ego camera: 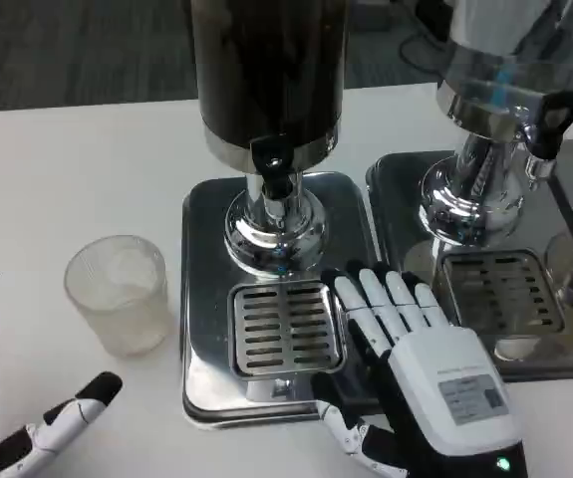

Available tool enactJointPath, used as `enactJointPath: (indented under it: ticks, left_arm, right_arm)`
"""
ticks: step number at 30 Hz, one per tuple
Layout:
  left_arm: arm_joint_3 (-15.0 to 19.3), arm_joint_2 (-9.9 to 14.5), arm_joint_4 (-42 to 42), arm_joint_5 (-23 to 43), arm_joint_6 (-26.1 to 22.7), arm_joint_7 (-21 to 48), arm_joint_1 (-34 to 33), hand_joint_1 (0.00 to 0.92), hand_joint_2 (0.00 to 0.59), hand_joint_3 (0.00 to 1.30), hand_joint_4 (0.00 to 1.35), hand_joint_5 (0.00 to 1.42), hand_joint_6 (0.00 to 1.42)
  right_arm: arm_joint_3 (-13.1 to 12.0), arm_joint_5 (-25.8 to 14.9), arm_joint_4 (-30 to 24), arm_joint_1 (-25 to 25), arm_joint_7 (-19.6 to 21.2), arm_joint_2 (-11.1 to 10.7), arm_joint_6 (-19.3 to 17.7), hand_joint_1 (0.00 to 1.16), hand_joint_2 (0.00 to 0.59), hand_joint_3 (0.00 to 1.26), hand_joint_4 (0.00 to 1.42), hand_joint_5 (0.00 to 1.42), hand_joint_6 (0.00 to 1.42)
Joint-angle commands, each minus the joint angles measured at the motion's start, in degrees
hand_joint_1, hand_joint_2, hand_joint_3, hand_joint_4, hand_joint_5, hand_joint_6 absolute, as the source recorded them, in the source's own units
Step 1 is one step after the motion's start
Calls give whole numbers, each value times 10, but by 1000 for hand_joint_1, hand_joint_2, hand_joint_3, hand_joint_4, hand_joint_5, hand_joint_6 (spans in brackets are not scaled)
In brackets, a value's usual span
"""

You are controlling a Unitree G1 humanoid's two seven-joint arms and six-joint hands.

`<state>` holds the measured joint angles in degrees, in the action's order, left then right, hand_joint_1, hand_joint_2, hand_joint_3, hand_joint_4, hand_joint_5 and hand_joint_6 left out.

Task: Grasp the cup under the faucet to collect the drink, then remove the cup.

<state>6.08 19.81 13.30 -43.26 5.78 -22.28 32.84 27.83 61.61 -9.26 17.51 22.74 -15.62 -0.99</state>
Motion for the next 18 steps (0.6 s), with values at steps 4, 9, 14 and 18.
enactJointPath:
  ticks: [4,9,14,18]
  left_arm:
    - [13,15,-36,35,10,16,-65,0,30,40,0,64,4]
    - [26,0,-74,81,49,-20,-102,0,34,157,87,221,117]
    - [21,1,-113,90,82,-41,-122,0,13,0,0,64,8]
    - [6,16,-135,107,90,2,-139,0,1,0,0,0,0]
  right_arm:
    - [0,5,-12,16,10,18,25,408,434,53,0,0,0]
    - [-4,3,-18,22,5,17,28,408,434,70,0,0,0]
    - [-3,7,-26,25,-1,16,31,407,434,76,0,0,0]
    - [-5,3,-31,28,-8,14,33,407,434,80,0,0,0]
